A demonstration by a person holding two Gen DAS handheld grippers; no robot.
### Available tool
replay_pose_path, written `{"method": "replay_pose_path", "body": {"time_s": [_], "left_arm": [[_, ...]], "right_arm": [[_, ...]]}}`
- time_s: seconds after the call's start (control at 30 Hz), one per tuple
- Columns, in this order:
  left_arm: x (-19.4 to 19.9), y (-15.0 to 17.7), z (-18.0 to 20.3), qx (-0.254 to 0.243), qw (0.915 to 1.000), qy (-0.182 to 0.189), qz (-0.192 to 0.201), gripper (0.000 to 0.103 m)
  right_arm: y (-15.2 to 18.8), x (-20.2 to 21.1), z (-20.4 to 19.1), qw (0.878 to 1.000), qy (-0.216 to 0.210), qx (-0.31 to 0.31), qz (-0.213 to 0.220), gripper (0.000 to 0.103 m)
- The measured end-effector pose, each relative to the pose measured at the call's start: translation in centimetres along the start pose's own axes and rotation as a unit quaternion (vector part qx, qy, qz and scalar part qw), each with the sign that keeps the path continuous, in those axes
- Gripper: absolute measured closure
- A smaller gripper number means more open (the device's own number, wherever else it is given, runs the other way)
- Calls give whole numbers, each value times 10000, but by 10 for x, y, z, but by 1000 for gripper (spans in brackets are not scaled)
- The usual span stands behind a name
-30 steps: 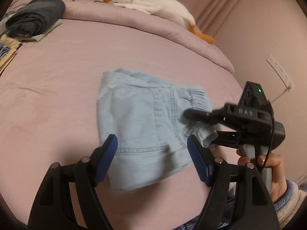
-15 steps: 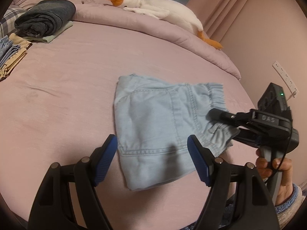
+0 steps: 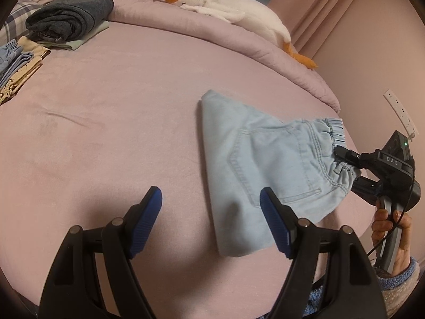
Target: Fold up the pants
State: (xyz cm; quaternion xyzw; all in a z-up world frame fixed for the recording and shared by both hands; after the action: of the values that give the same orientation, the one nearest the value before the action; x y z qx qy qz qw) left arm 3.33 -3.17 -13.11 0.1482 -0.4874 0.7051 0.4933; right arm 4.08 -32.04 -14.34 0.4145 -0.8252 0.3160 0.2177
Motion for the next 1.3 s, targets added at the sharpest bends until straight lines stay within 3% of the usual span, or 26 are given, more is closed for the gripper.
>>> {"method": "replay_pose_path", "body": {"time_s": [0.17,0.37,0.53,0.63,0.73,0.83,0.87,0.97,1.03,1.07,1.17,1.3], "left_arm": [[-8,-1,4,-87,9999,-38,-74,27],[-20,-9,5,-159,9997,-77,-143,27],[-30,-22,10,-308,9993,-123,-156,27],[-37,-34,17,-468,9988,-106,-96,28],[-45,-47,28,-706,9975,-95,-37,28],[-54,-56,37,-913,9958,-106,-15,29],[-58,-59,39,-974,9952,-113,-14,30],[-72,-66,46,-1229,9923,-143,-90,42],[-88,-71,49,-1445,9890,-194,-262,70],[-93,-72,48,-1493,9880,-221,-323,76],[-110,-74,43,-1638,9845,-415,-478,79],[-124,-74,35,-1700,9821,-552,-595,79]], "right_arm": [[-7,-5,19,9996,127,-232,54,72],[-11,-31,43,9984,362,-363,-220,72],[-13,-26,49,9982,326,-394,-315,61],[-18,-8,47,9970,748,-174,-78,47],[-19,11,34,9913,1241,304,315,46],[-12,22,10,9832,1384,993,659,46],[-8,22,1,9803,1381,1217,712,47],[4,8,-19,9751,1269,1743,516,62],[12,-5,-24,9695,1356,2011,342,66],[15,-11,-26,9674,1360,2120,248,73],[23,-21,-26,9589,1542,2378,120,74],[20,-25,-15,9580,1628,2360,-34,83]]}}
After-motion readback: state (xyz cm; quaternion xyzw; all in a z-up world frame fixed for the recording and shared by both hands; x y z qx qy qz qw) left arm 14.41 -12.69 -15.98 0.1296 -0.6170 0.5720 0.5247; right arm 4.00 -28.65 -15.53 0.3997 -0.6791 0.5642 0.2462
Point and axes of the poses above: each gripper's, at about its wrist camera, not at the fingertips, and x roughly against the way its jaws point, z to its right, y to its underside, the point moved 3 cm from there along -x, roughly the way its jaws point, and after that the axes turned 5 degrees about y, right-handed, at the moved point
